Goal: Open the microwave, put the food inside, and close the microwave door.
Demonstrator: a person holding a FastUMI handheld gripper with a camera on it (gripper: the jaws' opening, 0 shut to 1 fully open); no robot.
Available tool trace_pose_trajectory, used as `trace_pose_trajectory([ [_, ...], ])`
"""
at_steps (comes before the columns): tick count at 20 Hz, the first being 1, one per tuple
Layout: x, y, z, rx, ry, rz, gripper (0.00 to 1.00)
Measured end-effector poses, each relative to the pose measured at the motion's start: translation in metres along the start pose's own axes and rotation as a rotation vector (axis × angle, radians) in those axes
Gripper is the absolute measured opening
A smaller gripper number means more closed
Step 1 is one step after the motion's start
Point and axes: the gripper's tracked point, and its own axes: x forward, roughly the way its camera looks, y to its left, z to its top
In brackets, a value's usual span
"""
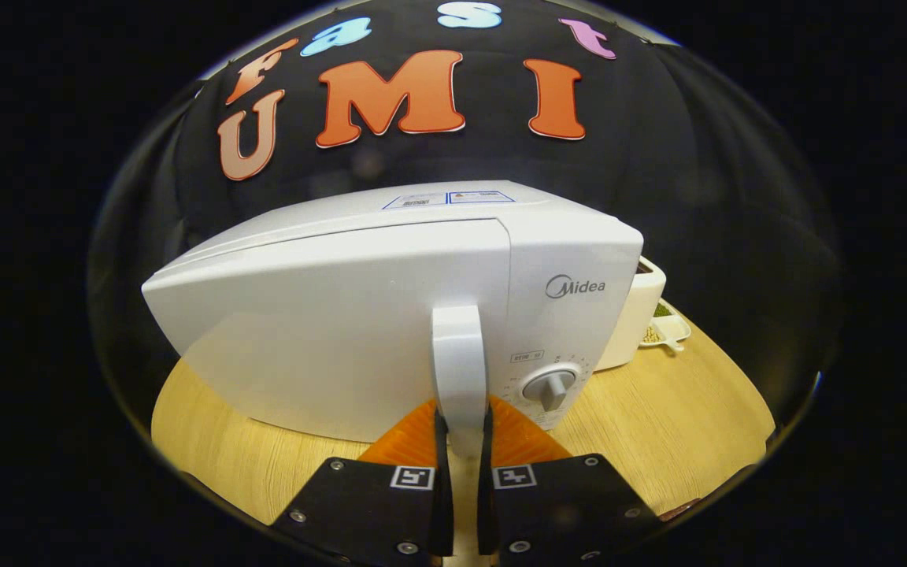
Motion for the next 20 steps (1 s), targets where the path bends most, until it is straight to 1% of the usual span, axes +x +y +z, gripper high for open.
trace_pose_trajectory([
  [6,-0.001,0.001,0.000,-0.030,0.011,0.005,0.10],
  [7,0.000,-0.001,-0.001,-0.028,0.004,-0.003,0.10],
  [8,-0.002,-0.001,-0.001,-0.022,-0.001,-0.012,0.08],
  [10,-0.004,0.000,-0.003,-0.008,0.002,-0.012,0.08],
  [11,-0.013,0.002,-0.009,-0.005,0.003,-0.015,0.08],
  [13,-0.032,0.003,-0.018,-0.096,-0.065,-0.015,0.08],
  [14,-0.043,0.005,-0.024,-0.111,-0.069,-0.009,0.07],
  [17,-0.066,0.015,-0.040,-0.069,-0.044,0.027,0.07],
  [20,-0.089,0.026,-0.053,-0.100,-0.046,0.061,0.07],
])
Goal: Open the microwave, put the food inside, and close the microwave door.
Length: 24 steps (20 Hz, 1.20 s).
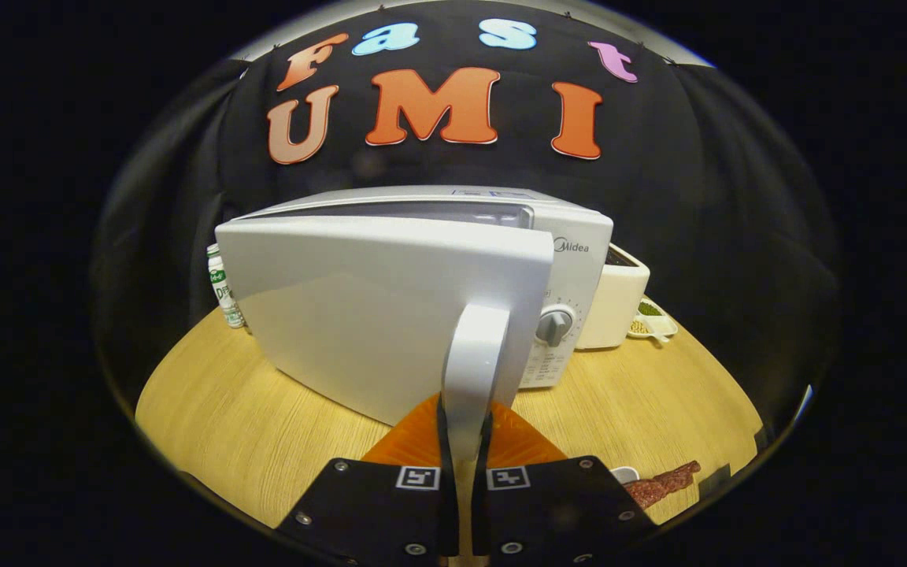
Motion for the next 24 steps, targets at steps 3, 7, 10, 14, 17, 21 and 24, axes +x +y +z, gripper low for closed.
trace_pose_trajectory([
  [3,-0.026,0.022,-0.013,-0.019,0.016,0.109,0.09],
  [7,-0.068,0.060,-0.030,-0.123,0.047,0.271,0.17],
  [10,-0.099,0.081,-0.034,-0.234,0.033,0.361,0.22],
  [14,-0.136,0.097,-0.045,-0.318,0.068,0.474,0.38],
  [17,-0.173,0.097,-0.052,-0.380,0.094,0.572,0.47],
  [21,-0.185,0.048,-0.050,-0.418,0.108,0.543,0.53],
  [24,-0.170,-0.006,-0.045,-0.343,0.118,0.444,0.60],
])
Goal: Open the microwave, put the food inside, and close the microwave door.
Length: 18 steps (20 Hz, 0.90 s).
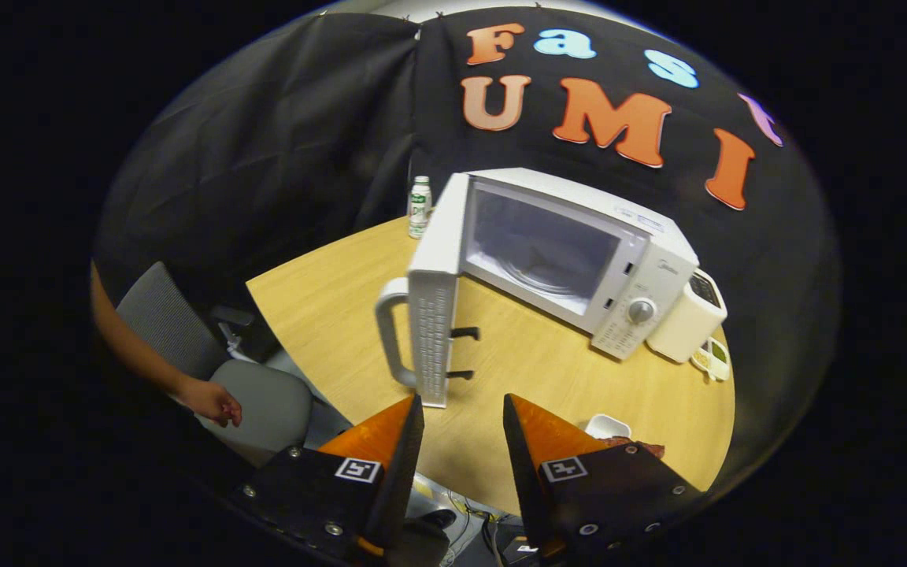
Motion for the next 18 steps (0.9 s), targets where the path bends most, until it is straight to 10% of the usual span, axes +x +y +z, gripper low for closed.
trace_pose_trajectory([
  [10,-0.001,-0.166,-0.074,0.292,0.092,-0.228,0.77],
  [18,0.040,-0.211,-0.102,0.408,0.222,-0.043,0.80],
])
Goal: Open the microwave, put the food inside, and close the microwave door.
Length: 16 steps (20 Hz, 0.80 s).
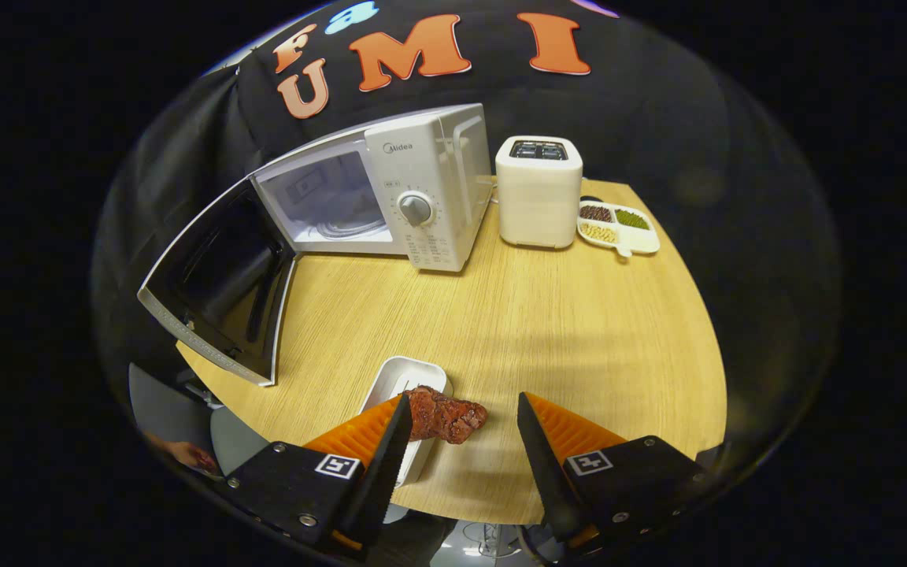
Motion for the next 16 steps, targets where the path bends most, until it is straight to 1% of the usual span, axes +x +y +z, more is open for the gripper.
trace_pose_trajectory([
  [5,0.021,0.005,-0.013,0.113,0.138,0.137,0.82],
  [8,0.028,0.016,-0.018,0.169,0.192,0.199,0.83],
  [9,0.029,0.019,-0.020,0.190,0.206,0.215,0.80],
  [10,0.029,0.017,-0.020,0.204,0.207,0.206,0.69],
  [11,0.030,0.014,-0.024,0.213,0.221,0.206,0.62],
  [12,0.028,0.015,-0.026,0.233,0.239,0.215,0.47],
  [13,0.026,0.020,-0.027,0.255,0.247,0.230,0.41],
  [16,0.018,0.032,-0.032,0.306,0.276,0.268,0.33],
])
